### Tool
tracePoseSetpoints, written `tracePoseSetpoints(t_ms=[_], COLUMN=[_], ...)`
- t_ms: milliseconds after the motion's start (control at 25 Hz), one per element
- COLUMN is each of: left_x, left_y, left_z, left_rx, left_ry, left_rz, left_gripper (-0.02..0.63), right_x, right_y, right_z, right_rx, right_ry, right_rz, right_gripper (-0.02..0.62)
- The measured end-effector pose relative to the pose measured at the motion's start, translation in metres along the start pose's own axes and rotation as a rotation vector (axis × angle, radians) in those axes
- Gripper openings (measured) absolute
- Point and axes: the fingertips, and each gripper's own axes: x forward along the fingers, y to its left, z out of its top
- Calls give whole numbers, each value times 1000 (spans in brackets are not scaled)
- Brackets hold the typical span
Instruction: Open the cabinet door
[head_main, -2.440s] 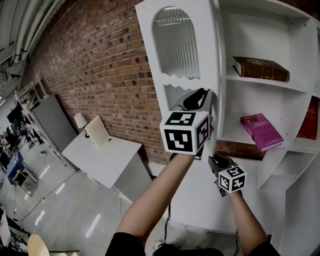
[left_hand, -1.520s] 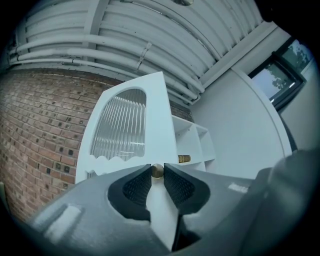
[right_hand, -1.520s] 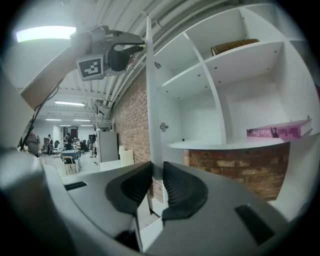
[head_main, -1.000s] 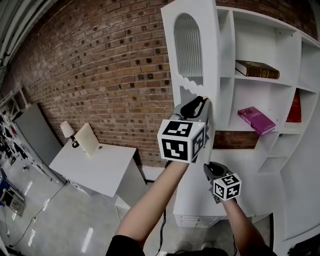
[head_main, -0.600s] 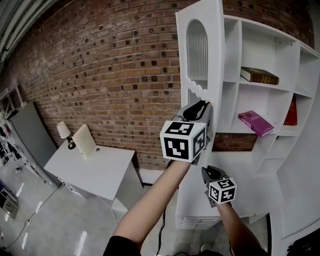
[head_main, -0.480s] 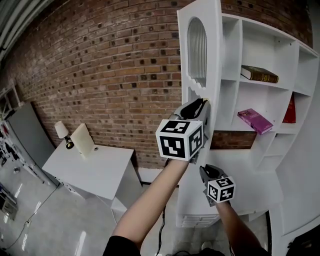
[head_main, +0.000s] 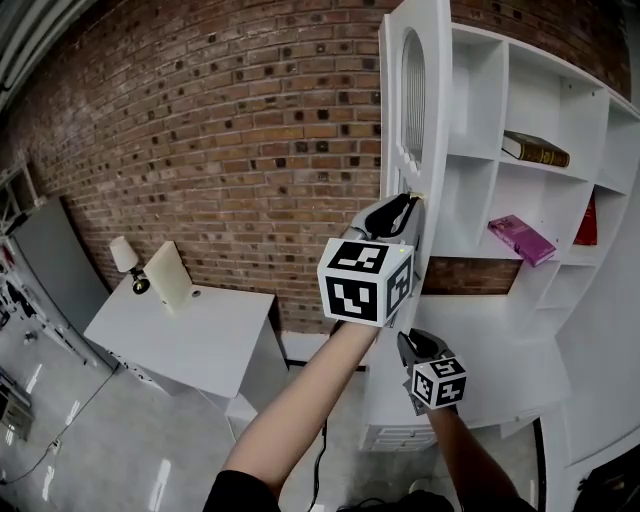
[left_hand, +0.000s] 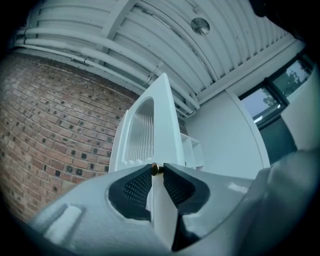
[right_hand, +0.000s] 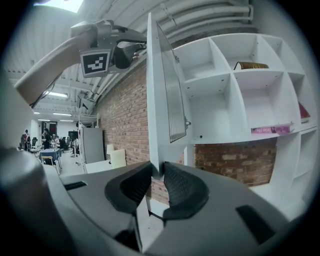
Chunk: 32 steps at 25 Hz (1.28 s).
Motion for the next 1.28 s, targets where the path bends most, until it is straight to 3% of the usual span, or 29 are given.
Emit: tracePoseSetpoints(t_ms=[160, 440, 920, 1080, 1280], left_x=[-11, -24, -25, -27, -38], left_y=[17, 35, 35, 30, 27], left_z=[4, 5, 6, -1, -16], left_rx=[-34, 17, -17, 52, 17], left_ry=[-15, -12, -19, 2, 16], left_rz=[7, 32, 24, 46, 62], left_gripper=[81, 72, 72, 72, 72], right_x=[11, 27, 25, 20, 9], right_y=[18, 37, 37, 36, 36], right_z=[3, 2, 2, 1, -3], right_rx=[-4, 6, 8, 47, 57], right_ry=[-8, -29, -29, -48, -26], right_rz=[8, -9, 5, 35, 87], right_gripper=[80, 84, 89, 89, 89])
